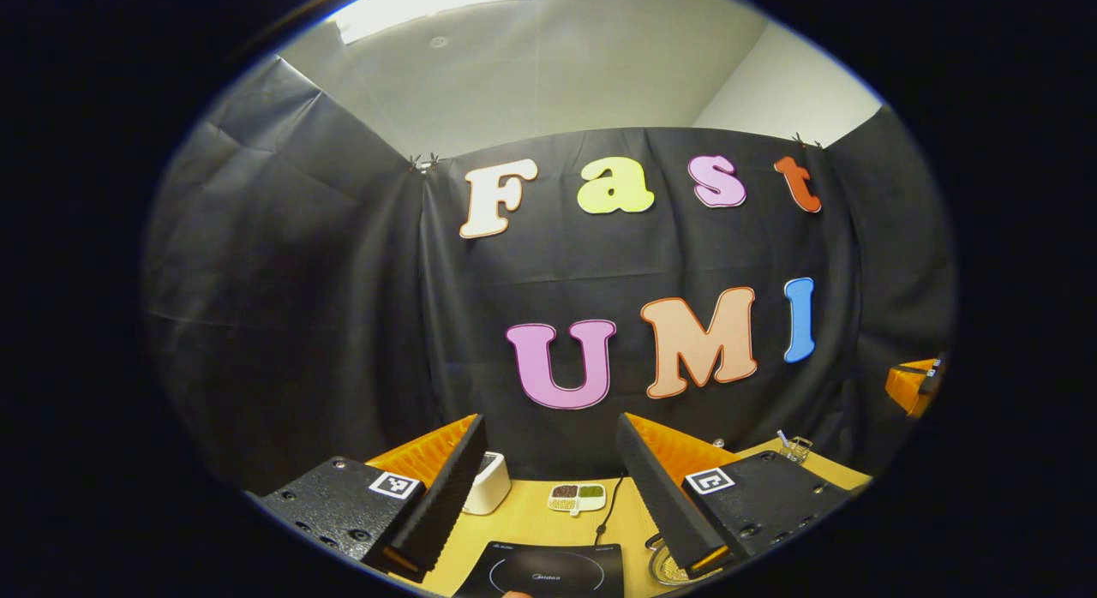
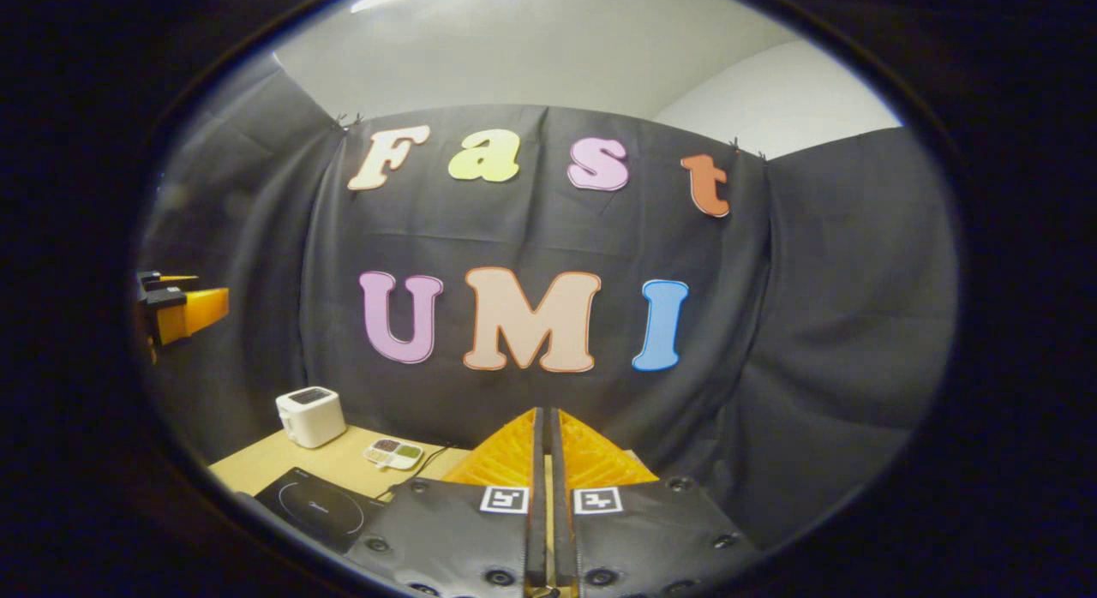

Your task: First push the handle of the pot to place it horizontally, then grasp the pot with both hands and set it on the induction cooktop.

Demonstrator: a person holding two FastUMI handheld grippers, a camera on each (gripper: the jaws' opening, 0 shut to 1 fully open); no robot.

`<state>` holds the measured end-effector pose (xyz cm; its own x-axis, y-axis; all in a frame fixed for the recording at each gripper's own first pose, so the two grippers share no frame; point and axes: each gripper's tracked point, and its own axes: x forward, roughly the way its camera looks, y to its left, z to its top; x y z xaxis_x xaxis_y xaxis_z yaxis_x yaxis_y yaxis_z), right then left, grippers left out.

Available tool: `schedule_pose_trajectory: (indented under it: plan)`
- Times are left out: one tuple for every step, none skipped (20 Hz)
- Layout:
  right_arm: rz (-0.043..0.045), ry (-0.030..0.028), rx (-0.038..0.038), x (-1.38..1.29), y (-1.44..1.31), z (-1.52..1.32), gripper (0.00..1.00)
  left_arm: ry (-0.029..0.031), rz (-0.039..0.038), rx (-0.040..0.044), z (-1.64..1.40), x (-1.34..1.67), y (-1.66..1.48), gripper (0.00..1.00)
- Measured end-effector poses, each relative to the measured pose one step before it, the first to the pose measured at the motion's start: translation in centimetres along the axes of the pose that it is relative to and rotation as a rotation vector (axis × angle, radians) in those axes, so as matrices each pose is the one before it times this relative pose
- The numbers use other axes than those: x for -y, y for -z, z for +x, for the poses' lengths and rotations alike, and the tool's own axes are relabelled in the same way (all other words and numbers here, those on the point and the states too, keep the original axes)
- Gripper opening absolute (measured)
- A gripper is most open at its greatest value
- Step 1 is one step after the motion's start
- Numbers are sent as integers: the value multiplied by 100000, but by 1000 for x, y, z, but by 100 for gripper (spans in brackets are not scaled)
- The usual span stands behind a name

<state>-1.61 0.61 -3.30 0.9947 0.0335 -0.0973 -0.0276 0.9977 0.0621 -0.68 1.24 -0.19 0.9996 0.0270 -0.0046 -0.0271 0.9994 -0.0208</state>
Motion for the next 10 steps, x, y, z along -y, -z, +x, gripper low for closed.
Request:
schedule_pose_trajectory:
  plan:
    - [-257, -588, -952, -111, 541, -13, 3, 56, -102, 0, 84, 0, 53, 97]
    - [-930, -516, -1667, -154, 932, 60, 4, -105, 43, 52, 133, -87, 36, 99]
    - [-1129, -507, -1804, -90, 989, -2, 5, -138, 145, 56, -29, -63, -26, 97]
    - [-1140, -860, -2673, -162, 1216, 19, 2, -131, 183, 71, 20, -56, -27, 99]
    - [-886, -1061, -3204, -335, 1446, -55, 2, -125, 87, 144, 15, -50, 17, 99]
    - [-658, -876, -3456, -188, 1521, 28, 2, -111, 13, -71, 106, -10, 11, 99]
    - [-605, -842, -3259, -155, 1511, 11, 2, -96, -30, -140, -32, 24, 24, 96]
    - [-607, -525, -3169, -172, 1481, 19, 2, -110, -72, -112, -6, 11, 152, 96]
    - [-593, -740, -3171, -111, 1522, 56, 2, -67, -46, -209, 23, -13, 64, 96]
    - [-249, -549, -3140, -151, 1550, 59, 5, -139, -36, -228, 76, -3, 83, 97]
